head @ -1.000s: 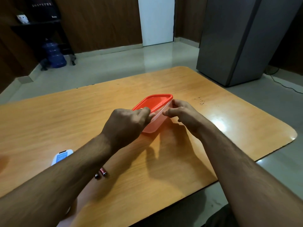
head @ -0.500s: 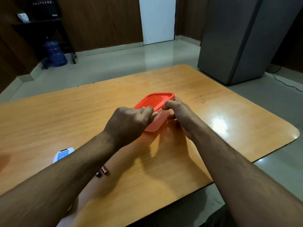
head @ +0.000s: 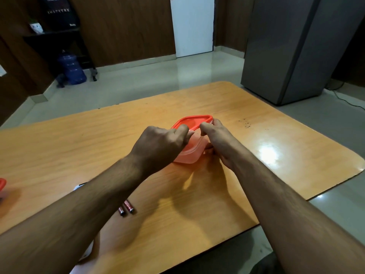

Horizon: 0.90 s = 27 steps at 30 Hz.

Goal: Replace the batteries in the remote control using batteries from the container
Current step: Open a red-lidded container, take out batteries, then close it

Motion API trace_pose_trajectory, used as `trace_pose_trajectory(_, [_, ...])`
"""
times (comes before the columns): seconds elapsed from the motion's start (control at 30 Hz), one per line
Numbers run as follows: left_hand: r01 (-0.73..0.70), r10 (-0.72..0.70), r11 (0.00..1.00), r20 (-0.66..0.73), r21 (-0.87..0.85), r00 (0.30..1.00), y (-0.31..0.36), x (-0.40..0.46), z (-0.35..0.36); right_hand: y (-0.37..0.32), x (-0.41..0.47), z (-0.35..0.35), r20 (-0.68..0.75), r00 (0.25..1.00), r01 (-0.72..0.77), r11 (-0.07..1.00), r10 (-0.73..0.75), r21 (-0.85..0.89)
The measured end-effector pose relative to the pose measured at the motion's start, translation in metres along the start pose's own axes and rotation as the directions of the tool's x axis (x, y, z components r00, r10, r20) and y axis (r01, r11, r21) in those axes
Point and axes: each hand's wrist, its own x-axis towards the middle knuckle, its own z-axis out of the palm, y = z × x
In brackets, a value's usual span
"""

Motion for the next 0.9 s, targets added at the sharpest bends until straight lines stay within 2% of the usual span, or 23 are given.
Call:
trace_pose_trajectory(0.3, [0.047,-0.049,0.998,-0.045,-0.049,0.998,0.003,-0.002,-0.006,-0.005,-0.004,0.002,-0.007,1.000,-0.001,1.000,0.001,-0.018])
trace_pose_trajectory(0.4, [0.239,-0.265,0.959,-0.187,-0.151,0.946,-0.010,0.006,-0.016,0.002,-0.003,-0.005,-0.039,0.999,0.007,1.000,-0.008,-0.024])
trace_pose_trajectory(0.47, [0.358,-0.403,0.906,-0.209,-0.224,0.891,-0.026,0.011,-0.021,0.006,-0.004,-0.009,-0.041,0.999,0.015,0.999,-0.017,-0.046])
trace_pose_trajectory(0.5, [0.429,-0.482,0.863,-0.179,-0.265,0.858,-0.034,0.012,-0.020,0.007,-0.005,-0.009,-0.036,0.999,0.021,0.997,-0.023,-0.073])
trace_pose_trajectory(0.57, [0.616,-0.673,0.704,-0.056,-0.354,0.738,-0.053,0.009,-0.014,0.004,-0.004,-0.008,-0.061,0.997,0.030,0.989,-0.039,-0.148])
trace_pose_trajectory(0.67, [0.824,-0.868,0.351,0.176,-0.445,0.465,-0.082,-0.006,0.006,0.004,0.001,-0.010,-0.145,0.988,0.028,0.977,-0.060,-0.213])
trace_pose_trajectory(0.73, [0.870,-0.916,0.132,0.276,-0.475,0.291,-0.095,-0.019,0.017,0.008,0.004,-0.013,-0.174,0.983,0.020,0.967,-0.066,-0.254])
trace_pose_trajectory(0.8, [0.893,-0.927,0.035,0.319,-0.448,0.197,-0.103,-0.032,0.025,0.011,0.007,-0.014,-0.205,0.975,0.015,0.954,-0.080,-0.300])
trace_pose_trajectory(0.9, [0.929,-0.926,0.009,0.348,-0.371,0.149,-0.109,-0.045,0.032,0.013,0.010,-0.016,-0.250,0.964,-0.009,0.931,-0.089,-0.365])
